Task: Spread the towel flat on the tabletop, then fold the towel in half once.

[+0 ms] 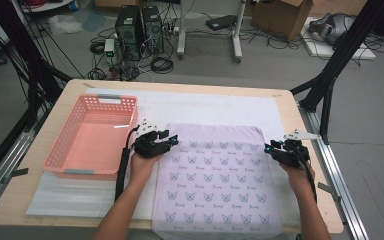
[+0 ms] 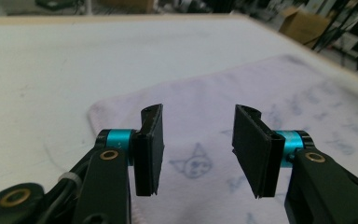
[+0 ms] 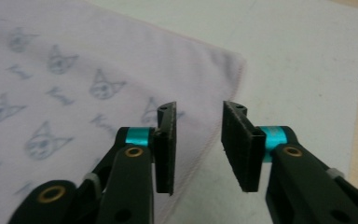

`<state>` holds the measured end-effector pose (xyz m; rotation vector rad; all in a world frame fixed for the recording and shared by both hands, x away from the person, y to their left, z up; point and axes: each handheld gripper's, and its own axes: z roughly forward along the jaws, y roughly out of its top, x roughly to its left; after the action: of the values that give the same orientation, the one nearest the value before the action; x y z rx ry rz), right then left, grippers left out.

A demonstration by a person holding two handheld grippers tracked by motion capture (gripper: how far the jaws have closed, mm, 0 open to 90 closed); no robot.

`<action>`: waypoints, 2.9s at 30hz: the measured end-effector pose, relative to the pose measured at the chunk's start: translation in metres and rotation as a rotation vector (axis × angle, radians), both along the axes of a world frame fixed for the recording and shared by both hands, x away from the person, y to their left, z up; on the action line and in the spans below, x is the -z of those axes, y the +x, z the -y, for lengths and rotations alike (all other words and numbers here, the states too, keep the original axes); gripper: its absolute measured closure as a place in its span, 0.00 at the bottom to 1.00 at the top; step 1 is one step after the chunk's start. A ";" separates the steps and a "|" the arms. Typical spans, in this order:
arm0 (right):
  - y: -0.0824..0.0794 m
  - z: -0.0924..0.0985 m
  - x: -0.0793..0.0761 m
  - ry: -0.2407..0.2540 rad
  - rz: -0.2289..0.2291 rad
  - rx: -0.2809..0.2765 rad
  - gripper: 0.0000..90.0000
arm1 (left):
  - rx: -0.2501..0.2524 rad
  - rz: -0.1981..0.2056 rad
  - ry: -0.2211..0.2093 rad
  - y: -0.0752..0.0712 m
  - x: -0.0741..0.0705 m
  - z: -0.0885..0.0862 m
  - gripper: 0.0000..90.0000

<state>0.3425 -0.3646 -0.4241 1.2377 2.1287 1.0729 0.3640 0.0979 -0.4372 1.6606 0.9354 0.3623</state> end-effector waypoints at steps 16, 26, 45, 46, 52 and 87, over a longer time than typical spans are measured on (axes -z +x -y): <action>-0.039 0.005 -0.012 0.069 0.030 -0.051 0.22 | 0.013 -0.005 0.046 -0.029 -0.014 -0.007 0.23; -0.036 0.001 -0.014 0.072 0.022 -0.059 0.22 | -0.007 -0.023 0.054 -0.027 -0.012 -0.009 0.24; -0.008 -0.003 0.007 0.030 -0.077 -0.001 0.22 | -0.052 -0.127 0.177 -0.009 0.011 -0.006 0.31; -0.006 -0.003 0.008 0.020 -0.076 0.011 0.22 | -0.061 -0.130 0.188 -0.008 0.012 -0.006 0.32; 0.000 -0.005 0.012 0.017 -0.090 0.048 0.28 | -0.077 -0.171 0.235 -0.004 0.014 -0.001 0.37; 0.016 -0.006 0.011 -0.013 -0.090 0.059 0.97 | -0.145 -0.213 0.135 0.009 -0.010 0.003 0.97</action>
<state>0.3590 -0.3588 -0.4350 1.3581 2.1475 0.9937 0.3727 0.0948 -0.4276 1.7838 1.2175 0.3576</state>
